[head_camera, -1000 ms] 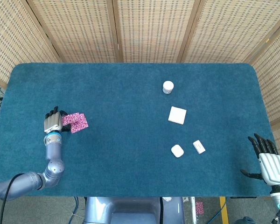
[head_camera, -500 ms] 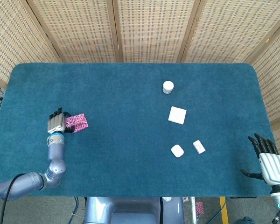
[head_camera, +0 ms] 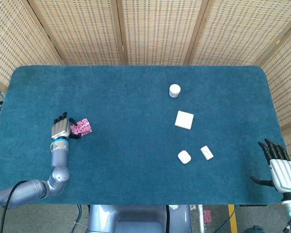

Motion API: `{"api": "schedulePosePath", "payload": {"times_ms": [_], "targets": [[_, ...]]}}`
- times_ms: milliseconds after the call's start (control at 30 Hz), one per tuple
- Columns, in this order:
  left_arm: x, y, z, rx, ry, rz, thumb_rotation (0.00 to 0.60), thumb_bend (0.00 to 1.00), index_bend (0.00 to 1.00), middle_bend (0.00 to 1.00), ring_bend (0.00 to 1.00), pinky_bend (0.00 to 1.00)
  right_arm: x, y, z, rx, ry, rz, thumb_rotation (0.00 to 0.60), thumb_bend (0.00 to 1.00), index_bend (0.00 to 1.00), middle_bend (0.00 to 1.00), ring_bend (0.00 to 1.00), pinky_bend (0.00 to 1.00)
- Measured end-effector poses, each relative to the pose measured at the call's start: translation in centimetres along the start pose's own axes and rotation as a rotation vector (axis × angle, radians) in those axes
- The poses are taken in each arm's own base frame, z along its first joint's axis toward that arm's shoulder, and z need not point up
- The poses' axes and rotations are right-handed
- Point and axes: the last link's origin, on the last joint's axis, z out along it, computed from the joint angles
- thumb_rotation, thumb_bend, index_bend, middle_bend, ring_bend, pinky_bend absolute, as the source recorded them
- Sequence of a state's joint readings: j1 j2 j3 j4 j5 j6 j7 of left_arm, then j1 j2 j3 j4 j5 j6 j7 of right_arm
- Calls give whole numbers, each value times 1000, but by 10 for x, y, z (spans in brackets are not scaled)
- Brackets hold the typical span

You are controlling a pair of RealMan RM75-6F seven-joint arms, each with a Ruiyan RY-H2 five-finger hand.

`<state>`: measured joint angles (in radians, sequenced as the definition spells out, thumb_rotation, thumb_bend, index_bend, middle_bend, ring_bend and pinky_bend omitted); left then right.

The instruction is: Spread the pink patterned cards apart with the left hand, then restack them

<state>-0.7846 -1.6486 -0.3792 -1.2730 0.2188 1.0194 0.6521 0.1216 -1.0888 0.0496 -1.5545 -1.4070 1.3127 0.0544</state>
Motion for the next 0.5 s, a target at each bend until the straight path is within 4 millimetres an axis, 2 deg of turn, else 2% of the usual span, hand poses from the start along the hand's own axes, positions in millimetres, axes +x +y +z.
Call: {"api": "schedulePosePath", "payload": {"times_ms": [133, 200, 500], "targets": [[9, -4, -1, -13, 1, 2, 600, 278, 160, 0, 0, 0, 0, 0, 0, 1, -2, -2, 600, 0, 0, 0, 0, 0], [14, -7, -2, -20, -10, 2, 600, 269, 122, 0, 0, 0, -1, -1, 0, 1, -2, -3, 600, 0, 0, 0, 0, 0], [23, -18, -5, -35, -79, -12, 600, 281, 117, 0, 0, 0, -2, -2, 0, 2, -6, -11, 600, 0, 0, 0, 0, 0]]}}
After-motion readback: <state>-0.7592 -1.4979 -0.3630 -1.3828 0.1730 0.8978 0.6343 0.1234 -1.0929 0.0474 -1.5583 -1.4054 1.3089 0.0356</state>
